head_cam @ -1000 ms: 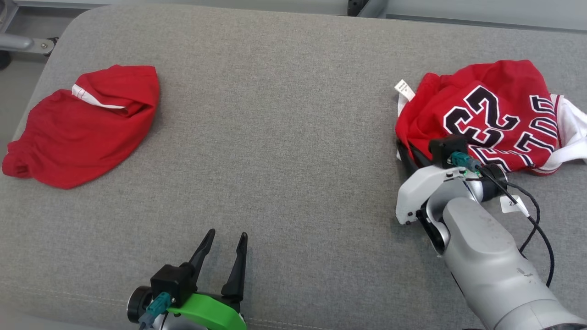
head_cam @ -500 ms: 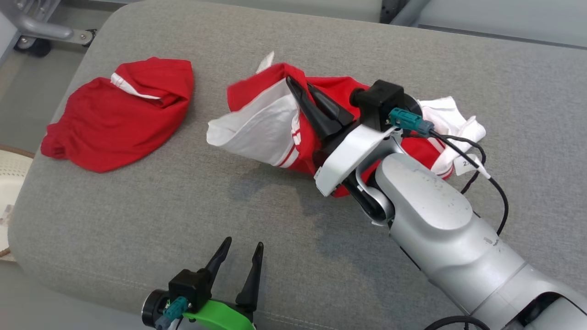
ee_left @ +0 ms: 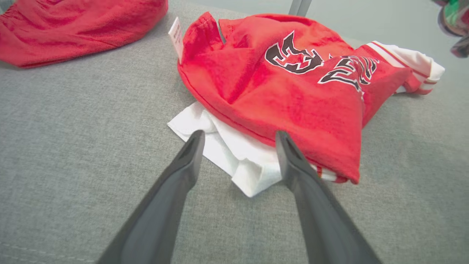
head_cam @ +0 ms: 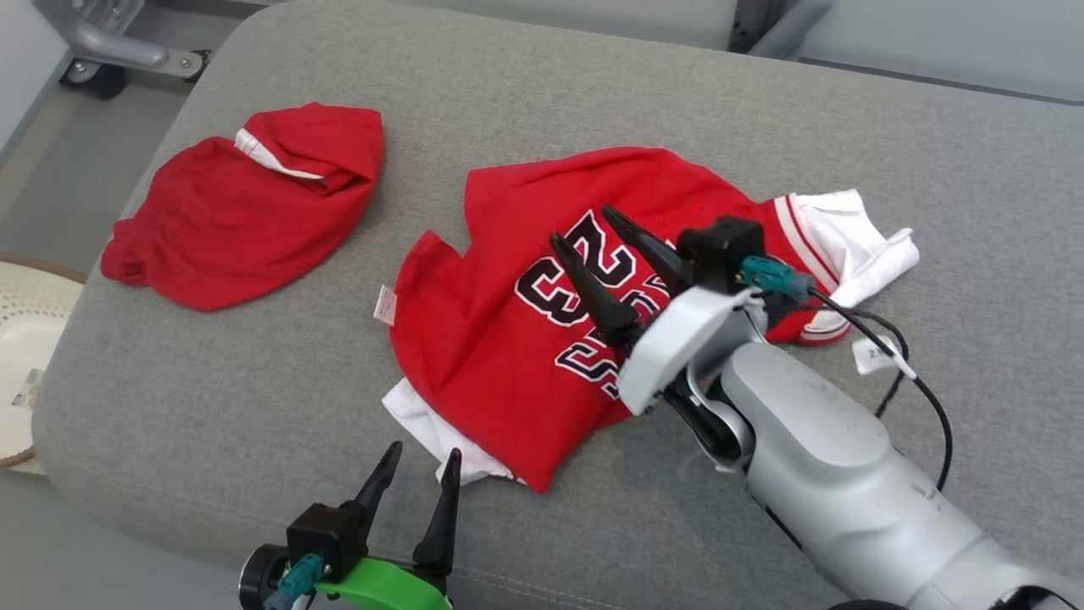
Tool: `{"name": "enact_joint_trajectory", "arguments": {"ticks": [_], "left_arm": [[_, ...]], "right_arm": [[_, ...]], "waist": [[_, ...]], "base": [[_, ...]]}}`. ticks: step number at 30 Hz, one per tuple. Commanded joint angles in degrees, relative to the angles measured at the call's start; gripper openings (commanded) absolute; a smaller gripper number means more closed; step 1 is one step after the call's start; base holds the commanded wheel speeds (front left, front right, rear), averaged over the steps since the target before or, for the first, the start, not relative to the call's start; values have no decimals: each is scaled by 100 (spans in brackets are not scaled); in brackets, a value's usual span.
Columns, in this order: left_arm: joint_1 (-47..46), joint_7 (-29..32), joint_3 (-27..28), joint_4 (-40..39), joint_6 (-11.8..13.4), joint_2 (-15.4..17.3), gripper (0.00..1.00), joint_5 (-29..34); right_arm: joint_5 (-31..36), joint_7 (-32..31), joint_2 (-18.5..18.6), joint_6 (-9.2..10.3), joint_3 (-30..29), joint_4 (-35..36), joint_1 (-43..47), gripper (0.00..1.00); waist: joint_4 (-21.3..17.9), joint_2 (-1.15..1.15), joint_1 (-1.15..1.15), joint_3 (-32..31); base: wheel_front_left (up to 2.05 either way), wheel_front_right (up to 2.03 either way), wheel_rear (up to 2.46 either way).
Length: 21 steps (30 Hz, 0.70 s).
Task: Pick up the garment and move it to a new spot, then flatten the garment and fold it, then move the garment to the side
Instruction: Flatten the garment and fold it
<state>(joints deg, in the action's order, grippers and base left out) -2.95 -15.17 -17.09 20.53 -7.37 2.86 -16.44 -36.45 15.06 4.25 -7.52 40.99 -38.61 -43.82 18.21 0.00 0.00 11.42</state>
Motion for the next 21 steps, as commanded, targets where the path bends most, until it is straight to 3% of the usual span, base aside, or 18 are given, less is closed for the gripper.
{"name": "enact_joint_trajectory", "arguments": {"ticks": [1, 11, 21], "left_arm": [[-29, 3, 38, -48, 12, 8, 100, 66], [-22, 3, 155, -132, 0, 9, 100, 167], [-83, 3, 63, -194, -12, 9, 100, 212]], "right_arm": [[99, 13, 172, 6, -188, 131, 376, 100], [431, 14, 525, 5, -1232, 192, 1706, 100], [835, 15, 497, 5, -2284, -162, 1908, 100]], "waist": [[-330, 0, 0, -85], [-770, 0, 0, -263], [-635, 0, 0, -50]], "base": [[0, 0, 0], [0, 0, 0], [0, 0, 0]]}}
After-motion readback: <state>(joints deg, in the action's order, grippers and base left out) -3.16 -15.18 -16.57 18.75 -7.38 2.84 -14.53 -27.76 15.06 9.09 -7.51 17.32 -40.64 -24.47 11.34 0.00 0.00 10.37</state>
